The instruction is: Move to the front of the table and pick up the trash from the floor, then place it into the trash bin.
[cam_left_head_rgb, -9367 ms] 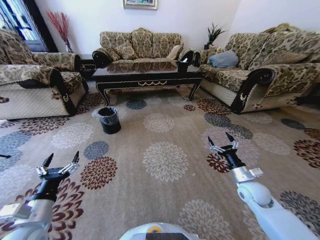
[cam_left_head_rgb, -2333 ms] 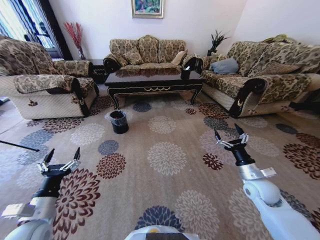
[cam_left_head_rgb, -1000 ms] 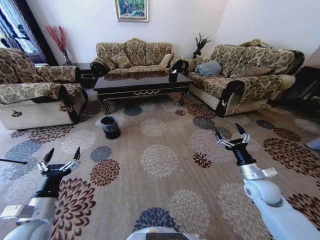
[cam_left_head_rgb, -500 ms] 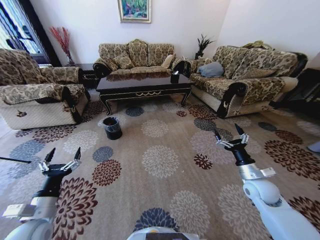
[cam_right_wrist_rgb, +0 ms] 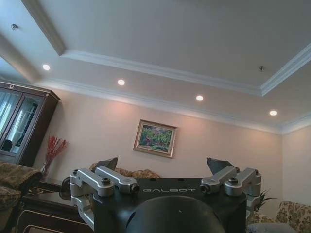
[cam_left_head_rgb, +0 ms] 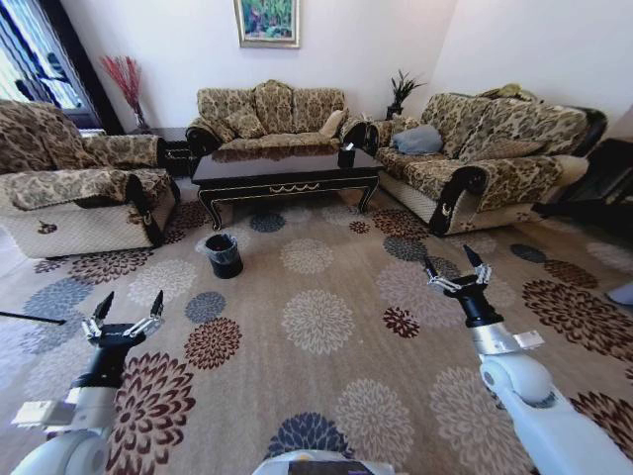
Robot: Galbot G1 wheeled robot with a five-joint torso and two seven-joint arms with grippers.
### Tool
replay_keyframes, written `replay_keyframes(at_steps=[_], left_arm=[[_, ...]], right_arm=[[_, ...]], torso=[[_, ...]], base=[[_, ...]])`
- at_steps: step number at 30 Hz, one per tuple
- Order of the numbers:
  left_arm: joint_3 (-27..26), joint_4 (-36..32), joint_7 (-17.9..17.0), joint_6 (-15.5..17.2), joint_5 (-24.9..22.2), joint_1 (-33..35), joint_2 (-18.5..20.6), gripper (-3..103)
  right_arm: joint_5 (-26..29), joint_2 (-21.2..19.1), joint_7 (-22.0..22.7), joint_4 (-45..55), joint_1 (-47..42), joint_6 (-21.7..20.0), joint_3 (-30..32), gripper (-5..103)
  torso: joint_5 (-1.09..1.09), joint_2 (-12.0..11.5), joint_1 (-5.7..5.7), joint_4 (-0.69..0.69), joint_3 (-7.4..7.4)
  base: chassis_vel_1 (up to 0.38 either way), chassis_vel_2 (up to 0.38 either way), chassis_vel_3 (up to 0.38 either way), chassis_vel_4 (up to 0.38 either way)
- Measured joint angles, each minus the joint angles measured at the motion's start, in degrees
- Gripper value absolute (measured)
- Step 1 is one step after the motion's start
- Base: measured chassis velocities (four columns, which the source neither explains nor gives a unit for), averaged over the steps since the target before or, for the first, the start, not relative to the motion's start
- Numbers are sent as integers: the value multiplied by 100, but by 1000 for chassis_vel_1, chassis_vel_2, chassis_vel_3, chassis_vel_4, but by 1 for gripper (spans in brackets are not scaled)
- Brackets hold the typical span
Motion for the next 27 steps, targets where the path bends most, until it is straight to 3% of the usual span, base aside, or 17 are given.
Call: replay_keyframes(at_steps=[27], left_arm=[[-36,-31,45,6,-5,26,-8,100]], right_arm=[[7,-2,-1,1,15,8,3,100]], torso=[[0,615,262,0,352]], base=[[0,0,0,0]])
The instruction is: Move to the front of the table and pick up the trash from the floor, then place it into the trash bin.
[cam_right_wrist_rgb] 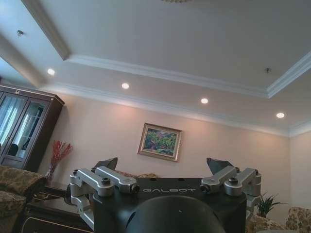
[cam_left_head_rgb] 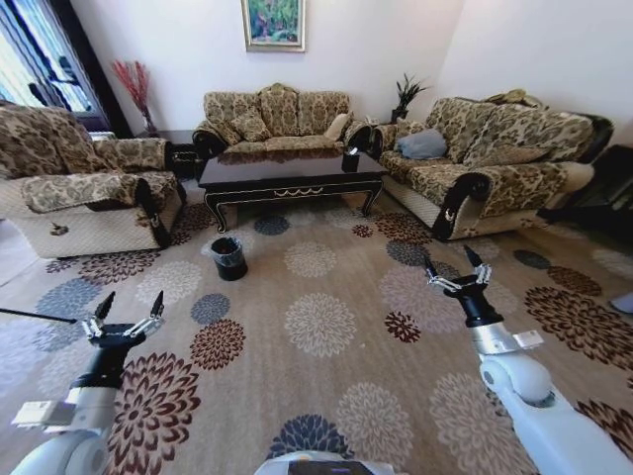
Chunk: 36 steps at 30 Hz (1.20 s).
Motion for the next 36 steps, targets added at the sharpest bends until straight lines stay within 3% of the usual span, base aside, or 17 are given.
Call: replay_keyframes(at_steps=[36], left_arm=[[-80,33,76,-58,-54,-7,48,100]], right_arm=[[15,-32,-3,-27,21,2,-4,100]], torso=[[0,852,367,0,482]], base=[[0,0,0,0]])
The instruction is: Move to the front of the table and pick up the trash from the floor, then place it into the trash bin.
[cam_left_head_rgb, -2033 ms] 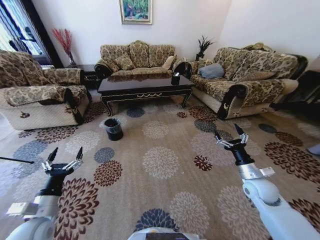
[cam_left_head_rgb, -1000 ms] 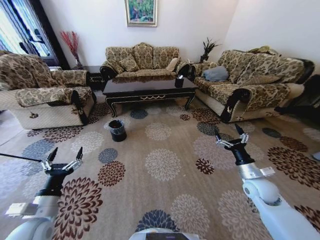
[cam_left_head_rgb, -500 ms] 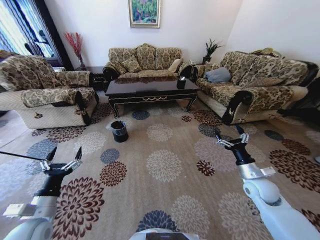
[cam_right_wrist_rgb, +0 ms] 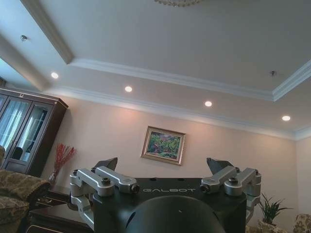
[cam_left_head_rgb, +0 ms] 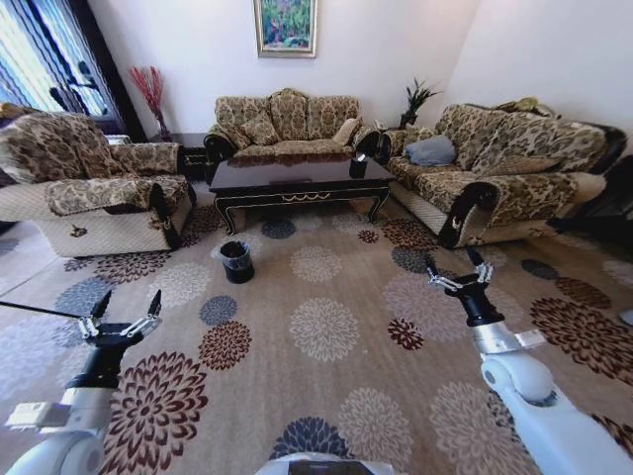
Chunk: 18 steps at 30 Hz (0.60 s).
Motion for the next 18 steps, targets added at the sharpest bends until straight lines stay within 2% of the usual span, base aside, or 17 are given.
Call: replay_keyframes(at_steps=[18], left_arm=[[-20,-58,21,25,-32,17,-32,100]], right_arm=[[-5,38,-12,45,-50,28,25,100]], torso=[[0,492,217,0,275]], base=[[0,0,0,0]])
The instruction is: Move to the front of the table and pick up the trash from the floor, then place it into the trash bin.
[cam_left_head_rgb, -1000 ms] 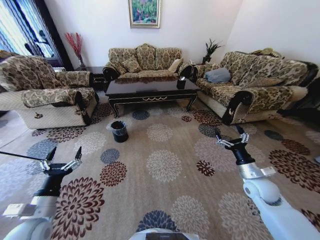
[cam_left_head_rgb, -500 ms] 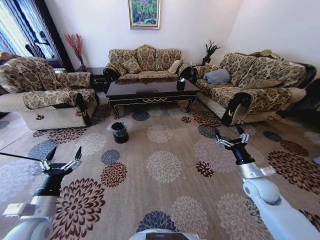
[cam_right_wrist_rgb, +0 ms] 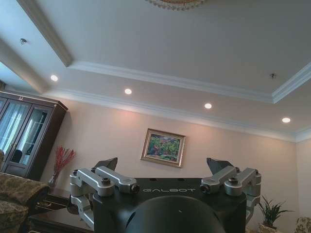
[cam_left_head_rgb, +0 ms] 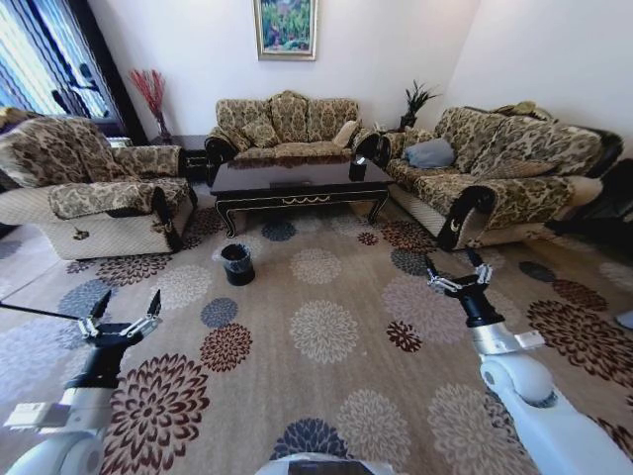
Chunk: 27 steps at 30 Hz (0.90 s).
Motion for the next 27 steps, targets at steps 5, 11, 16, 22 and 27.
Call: replay_keyframes(at_steps=[5,11,16,22,27], left_arm=[[-2,-6,19,0,2,8,-10,100],[-1,-6,28,-25,2,8,-18,100],[0,-5,30,-33,-2,2,-19,100],[1,2,64,-33,-4,-12,-14,100],[9,19,76,-37,0,-22,-13,100]], right_arm=[[-2,2,-1,11,-15,4,18,100],[-3,2,-1,27,-28,7,30,100],[-3,1,-1,30,-31,8,42,100],[-3,-3,0,30,-29,9,46,100],[-3,-3,1,29,-24,10,46,100]], torso=[[0,131,59,0,72],[0,301,135,0,165],[0,438,190,0,247],[0,602,263,0,341],[0,705,308,0,397]], base=[[0,0,0,0],[0,0,0,0],[0,0,0,0],[0,0,0,0],[0,0,0,0]])
